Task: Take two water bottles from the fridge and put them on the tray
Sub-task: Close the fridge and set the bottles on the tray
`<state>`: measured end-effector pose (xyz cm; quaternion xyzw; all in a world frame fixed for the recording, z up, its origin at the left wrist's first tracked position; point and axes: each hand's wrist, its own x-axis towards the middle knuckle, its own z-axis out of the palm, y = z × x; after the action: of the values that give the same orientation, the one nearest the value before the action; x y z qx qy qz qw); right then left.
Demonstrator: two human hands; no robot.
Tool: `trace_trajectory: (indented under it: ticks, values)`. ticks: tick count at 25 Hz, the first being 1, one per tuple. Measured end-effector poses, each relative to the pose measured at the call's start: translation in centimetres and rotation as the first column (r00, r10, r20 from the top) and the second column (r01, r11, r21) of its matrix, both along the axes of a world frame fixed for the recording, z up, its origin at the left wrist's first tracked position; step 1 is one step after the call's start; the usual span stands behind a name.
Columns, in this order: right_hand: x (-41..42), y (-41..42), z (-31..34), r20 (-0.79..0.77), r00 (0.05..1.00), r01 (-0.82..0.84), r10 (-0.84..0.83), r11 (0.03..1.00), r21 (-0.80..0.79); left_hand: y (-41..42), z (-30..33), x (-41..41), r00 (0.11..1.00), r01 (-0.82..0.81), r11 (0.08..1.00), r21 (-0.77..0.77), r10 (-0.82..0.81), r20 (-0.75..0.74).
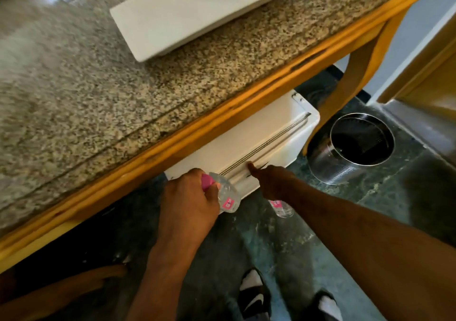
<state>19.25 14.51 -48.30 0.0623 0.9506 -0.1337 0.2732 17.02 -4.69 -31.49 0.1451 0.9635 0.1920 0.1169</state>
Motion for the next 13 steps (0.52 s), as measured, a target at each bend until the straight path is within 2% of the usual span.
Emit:
trace_trajectory:
  ticks: [4, 7, 11, 13]
  values:
    - [0.1, 0.5, 4.0, 0.036, 0.999, -0.002, 0.004, 0.999, -0.044, 0.4, 0.4, 0.0, 1.000, 0.008, 0.999, -0.032, -0.007, 0.030]
    - [1.5, 1.1, 10.8, -0.110, 0.994, -0.016, 0.003, 0.993, -0.118, 0.9, 3.2, 0.9, 0.999, 0.036, 0.998, -0.050, -0.037, -0.017]
    - [4.5, 2.4, 26.4, -0.346, 0.934, -0.139, 0.084, 0.981, -0.137, 1.6, 13.7, 3.5, 0.987, 0.141, 0.990, -0.024, -0.143, -0.080]
    - [5.6, 2.5, 34.0, -0.388, 0.910, -0.201, 0.145, 0.974, -0.108, 1.9, 19.4, 4.4, 0.980, 0.168, 0.986, 0.007, -0.166, -0.105]
